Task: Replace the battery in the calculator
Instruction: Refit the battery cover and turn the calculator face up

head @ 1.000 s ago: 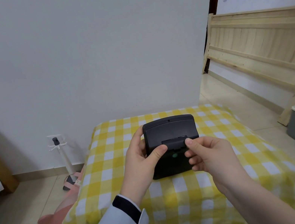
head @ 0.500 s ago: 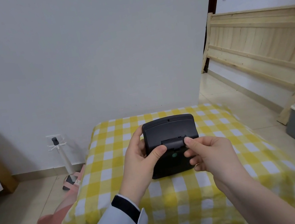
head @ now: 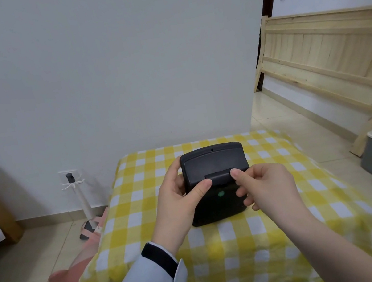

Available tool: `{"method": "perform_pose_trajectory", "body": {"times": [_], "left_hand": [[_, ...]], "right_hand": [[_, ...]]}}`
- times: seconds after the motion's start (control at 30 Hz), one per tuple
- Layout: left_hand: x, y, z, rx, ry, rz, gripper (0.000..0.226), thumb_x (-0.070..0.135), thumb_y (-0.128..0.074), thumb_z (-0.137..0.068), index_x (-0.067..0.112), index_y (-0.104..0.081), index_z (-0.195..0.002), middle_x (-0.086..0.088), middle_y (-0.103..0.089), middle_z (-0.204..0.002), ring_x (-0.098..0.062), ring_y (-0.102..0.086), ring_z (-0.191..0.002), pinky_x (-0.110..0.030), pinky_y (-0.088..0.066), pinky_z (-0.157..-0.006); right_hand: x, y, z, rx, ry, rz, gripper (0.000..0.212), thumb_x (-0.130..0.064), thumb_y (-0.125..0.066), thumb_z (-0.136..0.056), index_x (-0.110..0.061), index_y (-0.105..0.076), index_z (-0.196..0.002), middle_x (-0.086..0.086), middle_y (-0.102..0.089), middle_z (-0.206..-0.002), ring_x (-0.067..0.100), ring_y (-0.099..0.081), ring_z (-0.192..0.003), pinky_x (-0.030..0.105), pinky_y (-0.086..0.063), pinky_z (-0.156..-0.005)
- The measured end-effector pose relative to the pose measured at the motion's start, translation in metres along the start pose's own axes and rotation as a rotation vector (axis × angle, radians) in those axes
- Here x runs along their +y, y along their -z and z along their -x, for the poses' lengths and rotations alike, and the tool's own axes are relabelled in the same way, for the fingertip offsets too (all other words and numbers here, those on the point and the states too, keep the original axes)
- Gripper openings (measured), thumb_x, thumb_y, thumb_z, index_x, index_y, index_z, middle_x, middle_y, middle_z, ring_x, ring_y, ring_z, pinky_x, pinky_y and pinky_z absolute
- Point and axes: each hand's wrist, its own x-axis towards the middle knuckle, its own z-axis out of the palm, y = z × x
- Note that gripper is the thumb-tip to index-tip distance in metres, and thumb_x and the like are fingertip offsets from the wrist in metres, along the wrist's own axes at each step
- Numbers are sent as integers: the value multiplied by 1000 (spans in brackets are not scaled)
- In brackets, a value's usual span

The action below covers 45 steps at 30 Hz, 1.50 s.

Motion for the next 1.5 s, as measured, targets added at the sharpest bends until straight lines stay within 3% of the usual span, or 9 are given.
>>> {"method": "perform_pose_trajectory", "body": {"times": [0.2, 0.3, 0.4, 0.47, 0.53, 0.73, 0.93, 1.37, 1.5], "left_hand": [[-2, 0, -2, 16, 7, 19, 51, 20, -72, -76, 33, -55, -123, 1, -76, -103, -16, -71, -98, -29, -58, -82], [-3, 0, -3, 28, 18, 45, 48, 18, -71, -79, 32, -56, -122, 2, -76, -104, -16, -72, -97, -23, -57, -75], [-4, 0, -6, 28, 30, 53, 50, 17, -70, -80, 29, -54, -125, 2, -75, -107, -16, -71, -99, -23, -57, -77], [-4, 0, -8, 18, 32, 50, 50, 18, -69, -79, 28, -54, -126, 2, -75, -108, -16, -71, -101, -25, -57, -79], [-3, -1, -10, 3, 27, 38, 48, 19, -68, -80, 29, -54, -124, 2, -75, -107, -16, -71, -101, -26, -57, -81], [-2, 0, -15, -34, 24, -16, 45, 14, -68, -78, 32, -57, -119, 0, -75, -107, -17, -70, -100, -27, -57, -81], [-3, 1, -17, -43, 23, -37, 47, 14, -68, -77, 31, -57, -120, 1, -74, -109, -17, -70, -102, -28, -57, -82], [-4, -1, -15, -37, 21, -12, 46, 10, -67, -79, 29, -58, -120, -2, -73, -111, -18, -69, -104, -27, -56, -82], [-3, -1, -16, -33, 21, -12, 46, 10, -67, -79, 28, -58, -121, -2, -73, -111, -19, -69, -104, -28, -56, -83]], "right_hand": [[3, 1, -6, 35, 89, 157, 35, -43, -65, -80, -18, -62, -55, -7, -65, -44, 4, -56, -38, 23, -41, -46], [11, 3, -5, 210, 223, 205, 30, -43, -65, -78, -23, -56, -58, -6, -59, -50, 7, -54, -52, 24, -36, -49], [18, 3, -6, 245, 299, 171, 20, -41, -67, -76, -28, -59, -89, -14, -60, -81, 9, -55, -75, 23, -39, -63], [23, 0, -10, 78, 220, 147, 55, -43, -69, -74, -28, -52, -124, -16, -58, -106, 7, -54, -98, 24, -40, -80], [23, -5, -12, -63, 188, 84, 69, -44, -69, -73, -28, -43, -135, -20, -58, -116, 1, -53, -109, 23, -41, -88], [28, -19, -15, -76, 195, -22, 56, -36, -71, -74, -31, -52, -125, -23, -66, -99, -9, -59, -94, 7, -44, -71], [30, -22, -16, -46, 162, -93, 56, -33, -73, -73, -29, -52, -125, -21, -65, -100, -6, -60, -94, 15, -47, -72], [28, -24, -18, -42, 164, -64, 45, -34, -70, -73, -31, -57, -115, -20, -67, -95, -16, -57, -83, -1, -42, -59], [26, -24, -16, -45, 157, -41, 58, -35, -70, -75, -29, -48, -129, -19, -65, -104, -13, -58, -88, 2, -43, -64]]}}
